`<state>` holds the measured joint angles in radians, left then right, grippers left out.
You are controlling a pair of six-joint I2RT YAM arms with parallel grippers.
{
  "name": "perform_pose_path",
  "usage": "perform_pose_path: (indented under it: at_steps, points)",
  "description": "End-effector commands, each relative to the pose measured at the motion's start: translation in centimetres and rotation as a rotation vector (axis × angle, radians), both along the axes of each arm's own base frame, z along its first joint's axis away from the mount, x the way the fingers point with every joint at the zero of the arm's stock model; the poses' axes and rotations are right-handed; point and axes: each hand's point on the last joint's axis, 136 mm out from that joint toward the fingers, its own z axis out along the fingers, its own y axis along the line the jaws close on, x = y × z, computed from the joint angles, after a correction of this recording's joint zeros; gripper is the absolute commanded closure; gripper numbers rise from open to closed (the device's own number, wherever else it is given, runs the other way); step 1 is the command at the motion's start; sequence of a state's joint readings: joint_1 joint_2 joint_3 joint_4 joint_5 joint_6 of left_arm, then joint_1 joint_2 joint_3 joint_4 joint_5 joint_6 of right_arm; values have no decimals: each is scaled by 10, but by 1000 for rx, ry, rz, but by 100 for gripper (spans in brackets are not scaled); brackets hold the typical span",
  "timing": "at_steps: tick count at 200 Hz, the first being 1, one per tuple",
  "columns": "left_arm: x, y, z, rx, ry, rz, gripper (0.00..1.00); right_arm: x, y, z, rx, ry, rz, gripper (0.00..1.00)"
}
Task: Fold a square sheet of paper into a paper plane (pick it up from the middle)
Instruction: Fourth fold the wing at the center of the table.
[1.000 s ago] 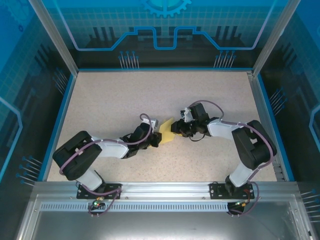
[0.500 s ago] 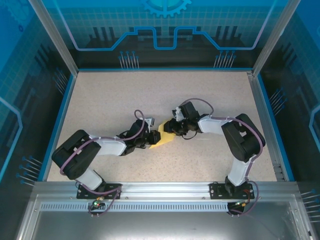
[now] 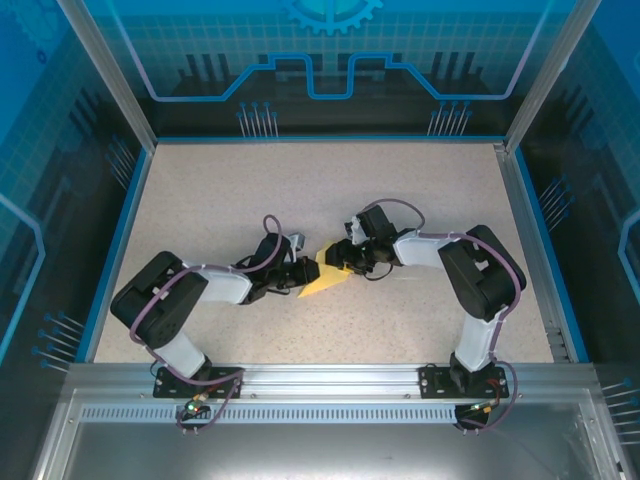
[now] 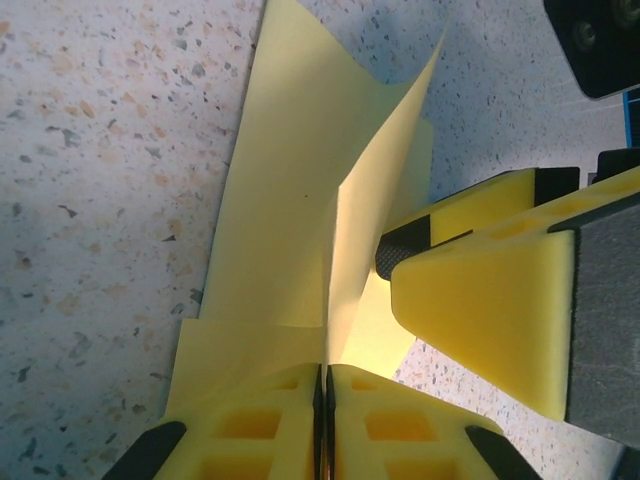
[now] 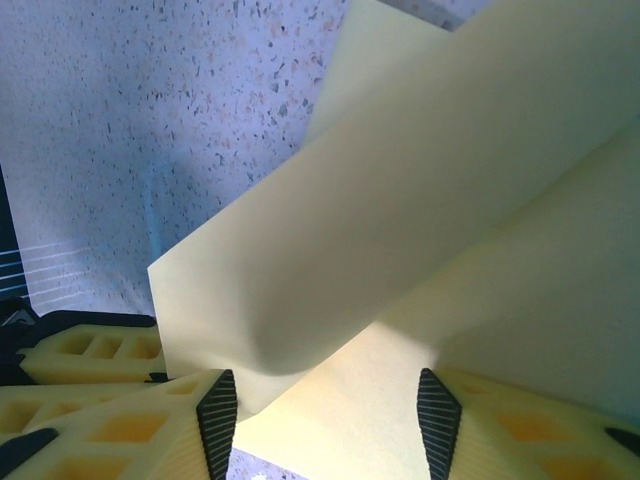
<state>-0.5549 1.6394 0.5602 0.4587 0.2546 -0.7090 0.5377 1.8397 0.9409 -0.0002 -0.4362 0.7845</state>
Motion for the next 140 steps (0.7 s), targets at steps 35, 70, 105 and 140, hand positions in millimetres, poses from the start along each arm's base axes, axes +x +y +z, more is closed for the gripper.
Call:
perform_pose_path:
  at_steps: [35,70,105,140]
  points:
    - [6,0,3,-53,41,24,86,-5,1,-12,-62,15,10,42]
    - [4,-1,-7,-67,89,39,85,-8,-4,-20,-125,36,0,38]
    - [6,-1,-7,-68,88,40,85,-10,-11,-27,-177,61,-12,35]
    - [7,3,-3,-62,81,37,84,-12,-20,-32,-267,74,-23,35]
